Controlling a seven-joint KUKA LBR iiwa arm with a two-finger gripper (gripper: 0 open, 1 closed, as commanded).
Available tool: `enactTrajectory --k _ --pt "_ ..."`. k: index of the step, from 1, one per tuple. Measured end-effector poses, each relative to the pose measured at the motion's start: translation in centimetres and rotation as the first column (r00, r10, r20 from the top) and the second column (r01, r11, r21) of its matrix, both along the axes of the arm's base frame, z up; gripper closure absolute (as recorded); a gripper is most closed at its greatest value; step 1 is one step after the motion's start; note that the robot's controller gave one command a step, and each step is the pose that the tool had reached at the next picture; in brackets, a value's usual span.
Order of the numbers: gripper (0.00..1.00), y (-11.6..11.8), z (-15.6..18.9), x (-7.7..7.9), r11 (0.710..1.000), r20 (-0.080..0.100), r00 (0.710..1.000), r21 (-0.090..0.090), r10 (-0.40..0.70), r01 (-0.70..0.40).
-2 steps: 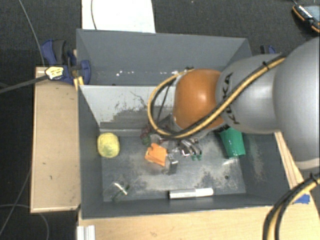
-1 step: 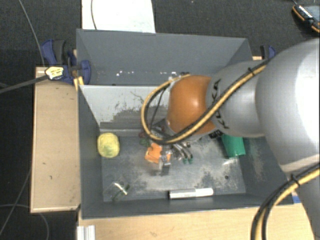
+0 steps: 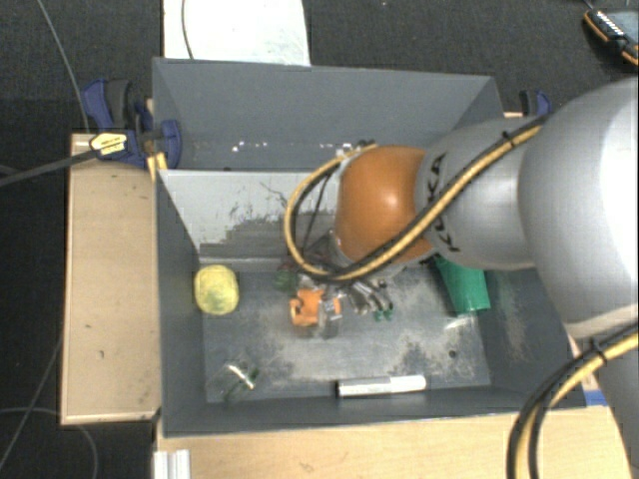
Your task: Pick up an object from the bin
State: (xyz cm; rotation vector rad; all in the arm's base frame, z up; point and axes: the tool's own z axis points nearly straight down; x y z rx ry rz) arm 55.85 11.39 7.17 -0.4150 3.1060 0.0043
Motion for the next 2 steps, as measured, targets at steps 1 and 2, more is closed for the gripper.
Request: enactTrajectory --k 1,2 --pt "1.0 0.0 0.0 0.0 1.0 0.0 1.0 0.0 -0.001 0.001" --pt "1.0 -0.01 0.36 -0.02 1.0 0.002 1.0 0.001 -0.002 0.002"
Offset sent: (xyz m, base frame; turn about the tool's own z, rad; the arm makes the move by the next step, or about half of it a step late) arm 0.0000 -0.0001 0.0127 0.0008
